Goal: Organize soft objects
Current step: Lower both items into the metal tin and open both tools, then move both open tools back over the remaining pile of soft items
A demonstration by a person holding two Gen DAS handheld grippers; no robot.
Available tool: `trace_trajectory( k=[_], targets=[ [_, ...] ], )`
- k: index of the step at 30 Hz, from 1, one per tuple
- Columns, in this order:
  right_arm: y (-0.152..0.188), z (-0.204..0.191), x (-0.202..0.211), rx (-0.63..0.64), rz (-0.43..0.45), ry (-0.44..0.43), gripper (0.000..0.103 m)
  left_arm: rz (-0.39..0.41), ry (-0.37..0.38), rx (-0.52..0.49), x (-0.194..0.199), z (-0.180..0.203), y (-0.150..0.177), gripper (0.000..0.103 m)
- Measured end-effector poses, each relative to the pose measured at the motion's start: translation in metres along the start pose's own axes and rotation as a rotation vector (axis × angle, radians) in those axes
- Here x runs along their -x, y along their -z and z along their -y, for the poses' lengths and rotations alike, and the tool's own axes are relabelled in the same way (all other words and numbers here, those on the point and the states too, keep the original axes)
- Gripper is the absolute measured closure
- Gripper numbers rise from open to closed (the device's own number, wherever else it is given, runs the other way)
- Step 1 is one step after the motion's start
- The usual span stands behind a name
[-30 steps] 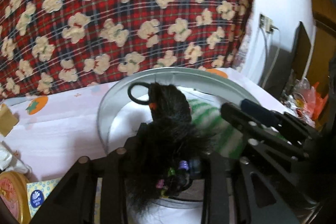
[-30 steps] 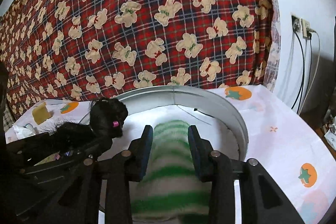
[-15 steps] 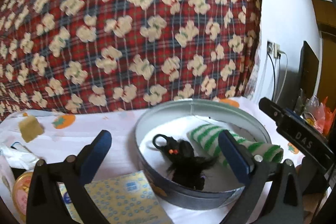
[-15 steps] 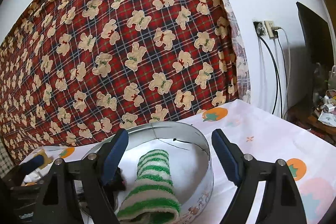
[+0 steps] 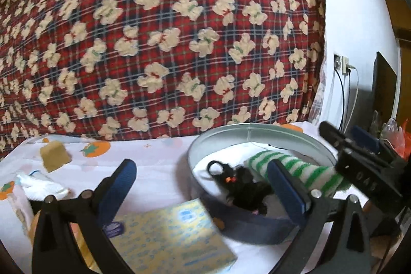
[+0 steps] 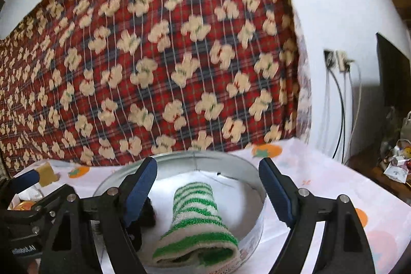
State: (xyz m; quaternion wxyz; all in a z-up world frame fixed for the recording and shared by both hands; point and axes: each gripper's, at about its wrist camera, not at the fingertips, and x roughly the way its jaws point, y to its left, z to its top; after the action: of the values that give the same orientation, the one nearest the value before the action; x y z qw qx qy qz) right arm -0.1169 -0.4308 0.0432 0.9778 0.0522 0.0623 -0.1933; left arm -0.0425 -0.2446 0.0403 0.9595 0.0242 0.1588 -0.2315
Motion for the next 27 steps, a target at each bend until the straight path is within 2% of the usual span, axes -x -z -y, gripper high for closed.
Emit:
trace_trajectory(
  k=[4, 11, 15, 20, 27],
  targets=[
    [0.0, -0.013, 0.008, 0.026, 0.017, 0.013, 0.02, -0.019, -0.02, 0.04, 0.016, -0.028, 0.006, 0.0],
    [0.002, -0.045, 0.031, 0.008, 0.063, -0.033, 0.02, -0.019, -0.124, 0.067, 0.046, -0.082, 0.013, 0.0],
    [0.006, -0.071, 0.043, -0.019, 0.064, -0.1, 0.02, -0.025, -0.181, 0.129, 0.06, -0.121, 0.018, 0.0],
    [0.012, -0.113, 0.051, 0.012, 0.061, -0.173, 0.02, -0.047, -0.25, 0.219, 0.077, -0.177, 0.025, 0.0],
    [0.021, -0.168, 0.059, 0.013, 0.05, -0.286, 0.02, -0.07, -0.408, 0.234, 0.098, -0.235, 0.04, 0.0]
  ],
)
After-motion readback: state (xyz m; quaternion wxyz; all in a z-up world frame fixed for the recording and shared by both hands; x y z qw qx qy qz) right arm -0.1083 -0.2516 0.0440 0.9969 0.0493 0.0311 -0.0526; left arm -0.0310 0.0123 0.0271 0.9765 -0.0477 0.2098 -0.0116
